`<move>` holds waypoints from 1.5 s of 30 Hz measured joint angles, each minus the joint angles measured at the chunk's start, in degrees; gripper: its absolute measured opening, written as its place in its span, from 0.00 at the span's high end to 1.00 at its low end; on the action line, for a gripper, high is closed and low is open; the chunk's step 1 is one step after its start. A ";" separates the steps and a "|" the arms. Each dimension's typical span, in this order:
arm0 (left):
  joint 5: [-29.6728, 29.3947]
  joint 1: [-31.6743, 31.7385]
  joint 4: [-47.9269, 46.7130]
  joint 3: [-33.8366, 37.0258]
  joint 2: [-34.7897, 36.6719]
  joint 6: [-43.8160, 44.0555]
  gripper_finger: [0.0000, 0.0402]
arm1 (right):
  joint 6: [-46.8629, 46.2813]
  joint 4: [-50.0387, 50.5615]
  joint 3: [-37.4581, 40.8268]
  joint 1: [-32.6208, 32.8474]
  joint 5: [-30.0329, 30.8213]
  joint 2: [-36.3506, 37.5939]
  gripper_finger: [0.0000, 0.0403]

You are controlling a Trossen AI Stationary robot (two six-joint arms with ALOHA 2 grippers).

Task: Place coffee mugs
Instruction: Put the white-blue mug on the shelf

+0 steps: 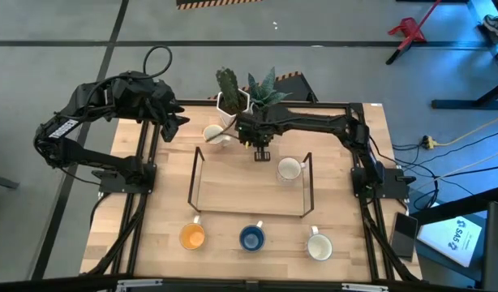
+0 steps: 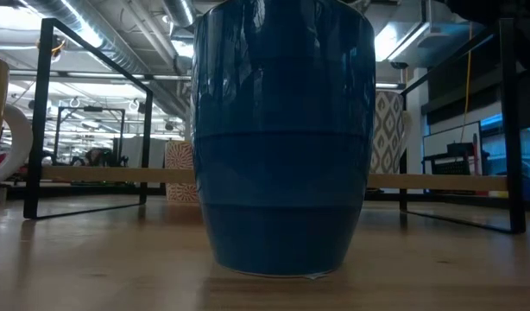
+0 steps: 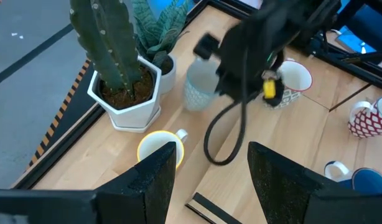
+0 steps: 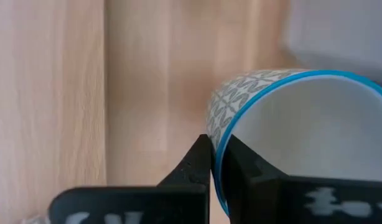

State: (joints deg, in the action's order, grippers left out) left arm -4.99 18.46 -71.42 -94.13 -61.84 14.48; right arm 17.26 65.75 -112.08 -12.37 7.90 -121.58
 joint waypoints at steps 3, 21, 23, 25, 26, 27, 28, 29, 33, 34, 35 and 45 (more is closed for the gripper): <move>0.00 0.00 0.00 0.00 0.00 -0.07 0.52 | 1.44 5.30 -7.42 1.07 0.76 0.35 0.99; 0.20 0.00 -0.15 0.00 0.13 -0.12 0.52 | 15.51 24.00 -17.67 31.77 -3.41 5.29 1.00; 0.20 0.00 -0.13 0.00 0.11 -0.58 0.52 | 14.77 23.96 -16.20 34.00 -3.95 5.42 1.00; 0.22 -0.02 -0.15 0.00 0.11 -1.26 0.52 | 13.38 24.16 -14.17 35.16 -4.08 5.36 1.00; 0.23 -0.02 -0.15 0.00 0.11 -1.38 0.52 | 13.03 24.30 -13.10 35.44 -4.08 5.37 1.00; 0.31 -0.02 -0.14 0.00 0.11 -1.40 0.52 | 12.90 24.32 -11.90 35.79 -4.10 5.53 1.00; 0.44 -0.02 -0.15 0.00 0.11 -1.40 0.52 | 12.88 24.25 -10.67 36.05 -4.25 5.68 1.00; 0.44 -0.02 -0.14 0.00 0.11 -1.40 0.52 | 12.91 24.10 -9.28 36.31 -4.38 5.87 1.00; 0.46 -0.02 -0.15 0.00 0.11 -1.40 0.52 | 12.75 23.49 -3.78 37.67 -5.11 7.10 1.00; 0.46 -0.02 -0.13 0.00 0.11 -1.40 0.52 | 12.78 22.68 -2.48 38.06 -5.05 7.81 1.00; 0.46 -0.02 -0.15 0.00 0.11 -1.38 0.52 | 12.84 22.07 -1.49 38.55 -4.76 8.35 1.00; 0.44 -0.02 -0.13 0.00 0.11 0.25 0.52 | 12.45 18.80 5.27 41.95 -10.75 11.53 1.00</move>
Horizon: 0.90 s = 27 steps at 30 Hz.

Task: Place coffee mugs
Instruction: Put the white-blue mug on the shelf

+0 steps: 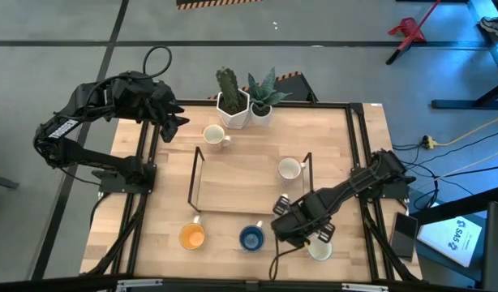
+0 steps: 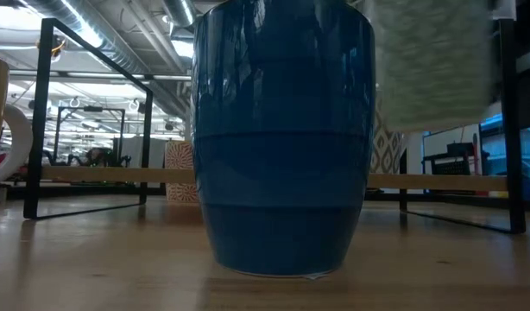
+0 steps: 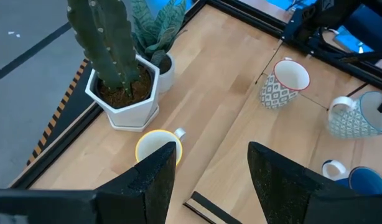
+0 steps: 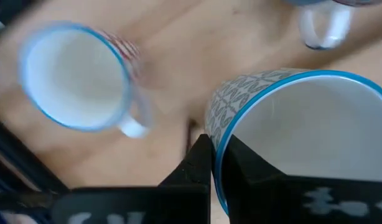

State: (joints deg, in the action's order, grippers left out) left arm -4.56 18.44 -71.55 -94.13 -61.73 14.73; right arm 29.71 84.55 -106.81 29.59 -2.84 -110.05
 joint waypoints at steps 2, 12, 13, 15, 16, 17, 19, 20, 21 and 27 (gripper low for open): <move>0.00 0.00 0.00 0.00 0.00 0.13 0.52 | -2.81 -1.35 0.99 0.20 -1.04 0.88 1.00; 0.00 0.00 0.00 0.00 0.00 0.10 0.52 | -19.53 -6.95 2.63 -0.83 -2.87 2.31 1.00; 0.00 0.00 0.00 0.00 0.00 -0.11 0.52 | -21.94 -7.65 2.78 -1.21 -2.76 2.25 1.00; 0.00 0.00 0.00 0.00 0.00 -0.59 0.52 | -26.90 -7.26 2.80 -1.62 -1.15 2.18 1.00; 0.00 0.00 0.00 0.00 0.00 -1.00 0.52 | -29.76 -6.67 2.80 -1.96 0.08 2.19 1.00; 0.00 0.02 0.00 0.00 0.00 -1.37 0.52 | -32.79 -6.49 2.80 -2.35 0.71 2.20 1.00; 0.00 0.00 0.00 0.00 0.00 -1.73 0.52 | -38.68 -7.27 2.94 -2.83 1.26 2.18 1.00; 0.00 0.02 0.00 0.00 0.00 -1.83 0.52 | -41.16 -7.59 3.33 -3.20 1.22 2.20 1.00; 0.00 0.02 0.02 0.00 0.00 -1.99 0.52 | -43.62 -7.55 3.87 -3.38 1.10 2.22 1.00; 0.00 0.02 0.12 0.00 0.00 -3.36 0.52 | -53.75 -10.35 7.37 -3.41 -0.82 2.19 1.00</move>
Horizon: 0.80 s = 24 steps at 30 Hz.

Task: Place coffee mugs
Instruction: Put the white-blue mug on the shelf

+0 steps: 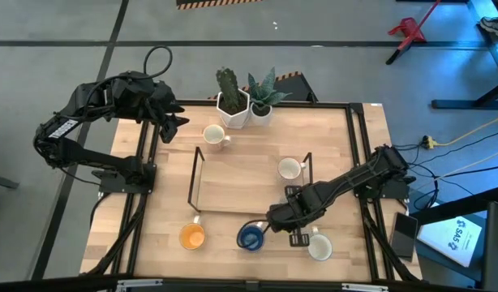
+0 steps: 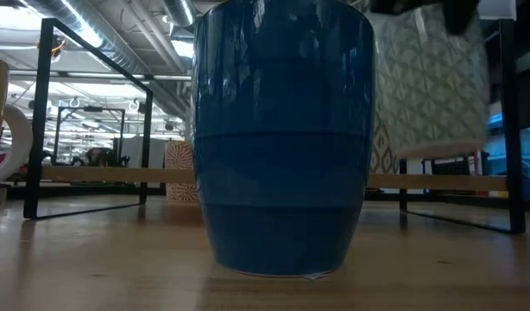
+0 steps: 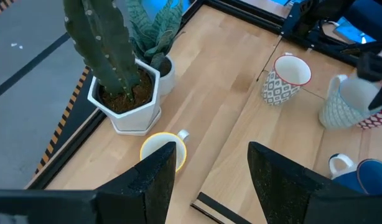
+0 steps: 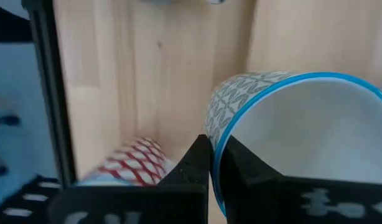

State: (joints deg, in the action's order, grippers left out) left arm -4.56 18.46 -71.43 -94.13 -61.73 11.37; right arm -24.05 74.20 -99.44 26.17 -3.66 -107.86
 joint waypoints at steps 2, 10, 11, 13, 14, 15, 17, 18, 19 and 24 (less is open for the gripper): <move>0.00 0.00 0.05 0.00 0.00 -0.25 0.52 | -2.43 -1.77 1.38 0.03 0.23 -0.08 1.00; 0.00 0.00 0.07 0.00 0.00 -0.54 0.52 | -8.83 -2.29 2.85 -0.71 5.62 -0.08 1.00; 0.00 0.00 0.08 0.00 0.00 -0.54 0.52 | -9.18 -2.02 2.85 -0.82 5.51 -0.08 1.00; 0.00 0.00 0.09 0.00 0.00 -0.53 0.52 | -9.35 -0.95 2.85 -1.24 5.47 -0.08 1.00; 0.00 0.00 0.09 0.00 0.00 -0.52 0.52 | -9.36 -0.39 2.85 -1.27 5.49 -0.08 1.00; 0.00 0.00 0.09 0.00 0.00 -0.52 0.52 | -9.39 -0.11 2.85 -1.62 5.55 -0.08 1.00; 0.00 0.00 0.11 0.00 0.00 -0.52 0.52 | -10.10 -0.43 2.85 -2.00 5.60 -0.08 1.00; 0.00 0.00 0.12 0.00 0.00 -0.51 0.52 | -10.23 -0.55 2.85 -2.27 5.58 -0.08 1.00; -0.01 0.00 0.12 0.00 0.00 -0.50 0.52 | -10.22 -0.56 2.85 -2.32 5.60 -0.08 1.00; -0.01 0.00 0.12 0.00 0.00 -0.21 0.52 | -10.50 -0.84 2.85 -2.67 6.66 -0.08 1.00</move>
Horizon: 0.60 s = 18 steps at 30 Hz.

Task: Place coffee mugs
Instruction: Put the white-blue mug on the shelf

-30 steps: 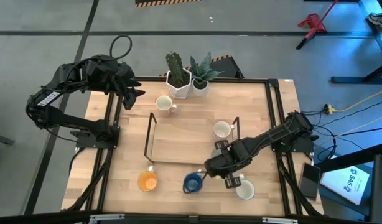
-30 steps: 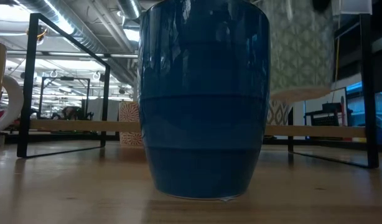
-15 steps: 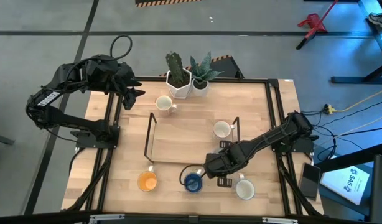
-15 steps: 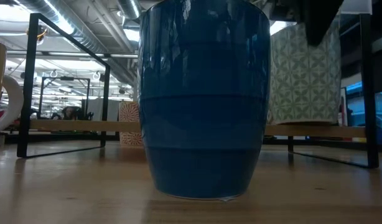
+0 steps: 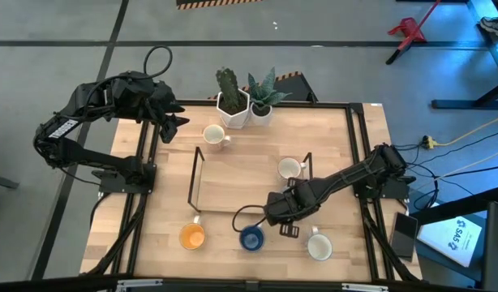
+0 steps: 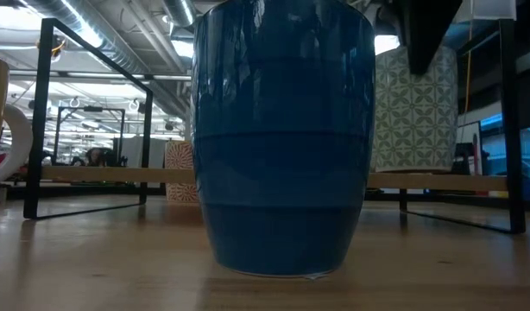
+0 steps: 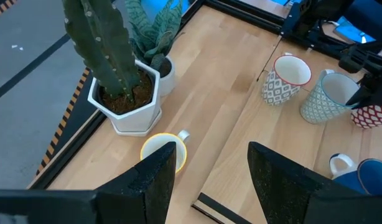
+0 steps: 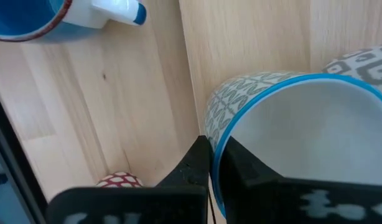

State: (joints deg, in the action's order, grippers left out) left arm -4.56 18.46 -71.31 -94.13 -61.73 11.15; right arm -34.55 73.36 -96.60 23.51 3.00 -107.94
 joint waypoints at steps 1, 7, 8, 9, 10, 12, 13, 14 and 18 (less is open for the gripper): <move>-0.02 0.00 -0.01 0.00 0.00 0.14 0.52 | -0.04 0.02 0.00 0.00 -0.02 0.00 1.00; 0.01 0.00 0.00 0.00 0.00 0.24 0.52 | -0.19 -0.97 0.52 -0.02 0.01 0.02 1.00; -0.01 0.00 0.00 0.00 0.00 0.24 0.52 | -0.48 -1.64 0.98 -0.02 0.02 0.02 1.00; 0.01 0.00 -0.02 0.00 0.00 0.24 0.52 | -0.99 -1.89 1.28 -0.02 0.06 0.02 1.00; 0.00 0.00 -0.01 0.00 0.00 0.24 0.52 | -1.15 -2.07 1.60 0.00 -0.16 0.10 1.00; -0.01 0.00 0.00 0.00 0.00 0.24 0.52 | -1.21 -2.44 1.99 -0.02 -0.24 0.19 0.98; -0.02 0.00 0.00 0.00 0.00 0.24 0.52 | -1.29 -2.47 2.05 -0.02 -0.01 0.22 0.97; -0.02 0.00 0.00 0.00 0.00 0.24 0.52 | -1.41 -2.50 2.08 -0.02 0.30 0.22 0.95; -0.02 0.00 0.00 0.00 0.00 0.24 0.52 | -2.32 -2.30 2.34 -0.02 -0.33 0.07 0.89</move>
State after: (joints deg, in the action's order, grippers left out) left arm -4.58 18.46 -71.31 -94.13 -61.73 11.40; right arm -36.87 71.07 -94.26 23.49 2.67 -107.87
